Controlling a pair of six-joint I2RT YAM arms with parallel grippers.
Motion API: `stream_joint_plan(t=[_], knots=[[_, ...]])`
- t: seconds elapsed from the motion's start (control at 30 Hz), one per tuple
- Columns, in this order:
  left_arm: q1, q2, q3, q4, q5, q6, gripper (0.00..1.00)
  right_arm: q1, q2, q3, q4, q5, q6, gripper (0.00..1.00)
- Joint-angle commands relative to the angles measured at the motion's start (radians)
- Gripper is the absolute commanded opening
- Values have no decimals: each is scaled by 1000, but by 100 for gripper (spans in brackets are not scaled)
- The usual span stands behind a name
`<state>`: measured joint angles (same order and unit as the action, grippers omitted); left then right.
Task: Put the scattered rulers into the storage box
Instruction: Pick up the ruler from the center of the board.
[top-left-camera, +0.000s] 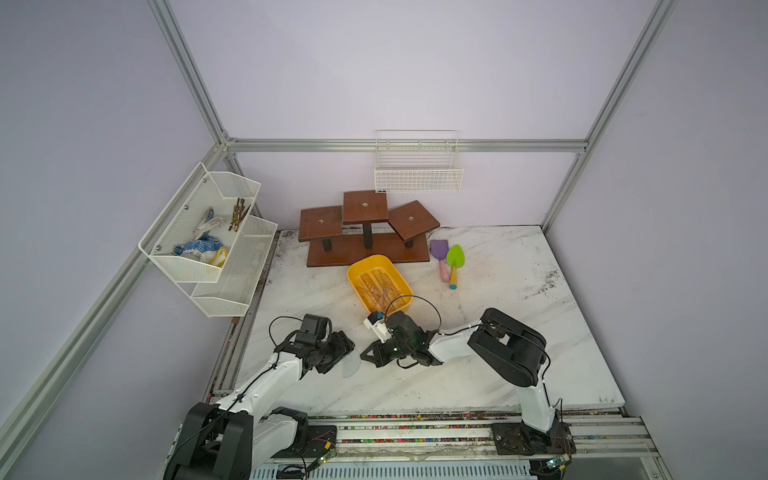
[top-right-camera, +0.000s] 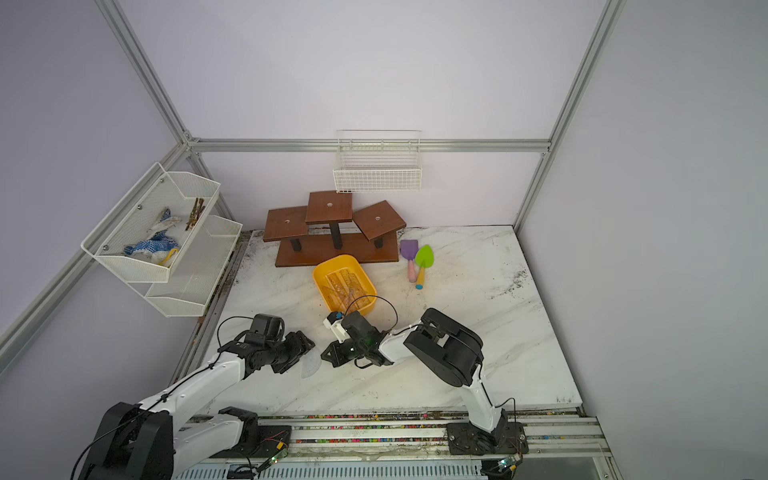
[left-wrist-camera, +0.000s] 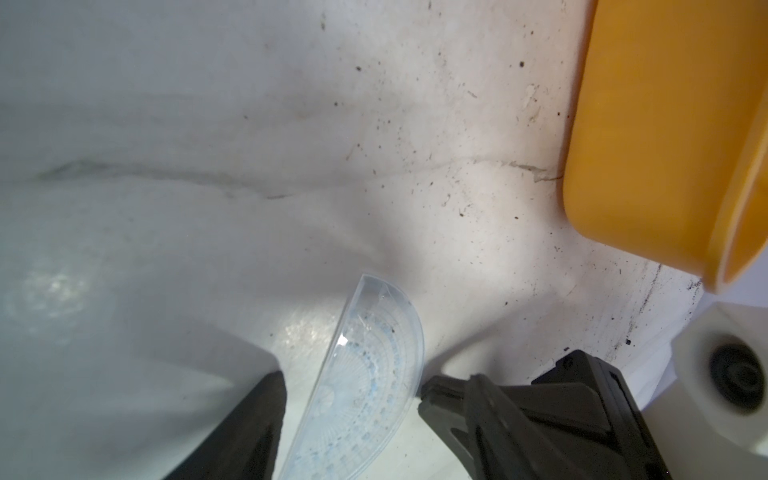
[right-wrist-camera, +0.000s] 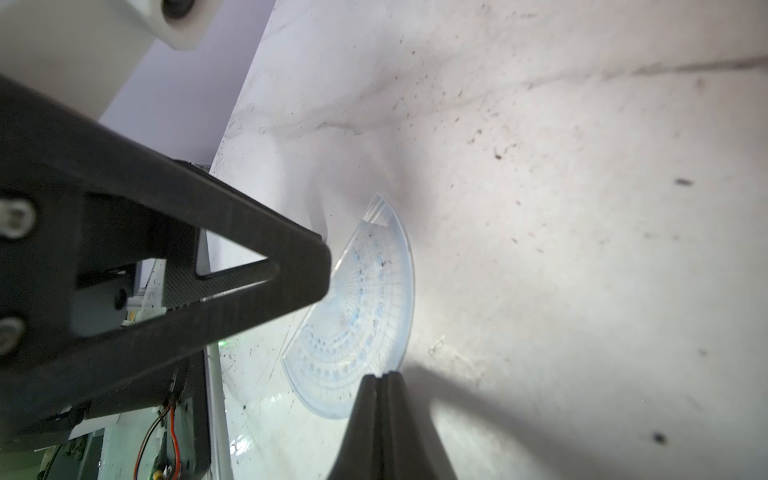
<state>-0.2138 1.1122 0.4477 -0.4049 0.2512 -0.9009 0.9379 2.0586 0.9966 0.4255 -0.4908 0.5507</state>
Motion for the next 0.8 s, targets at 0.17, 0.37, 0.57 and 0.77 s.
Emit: stream_joint_plan(t=[0.17,0.37,0.57,0.77], knots=[[27,-17,-23,-109,-33,33,77,2,-23,49,-31,2,3,2],[42,-37,-26,-106,-25,33,82,4,-5,80,-53,0,-5,2],[41,-27,-32,-94,-4,35,83,7,30,91,-59,-1,-7,2],[42,5,-66,-51,40,22,79,8,44,67,-59,7,-10,2]])
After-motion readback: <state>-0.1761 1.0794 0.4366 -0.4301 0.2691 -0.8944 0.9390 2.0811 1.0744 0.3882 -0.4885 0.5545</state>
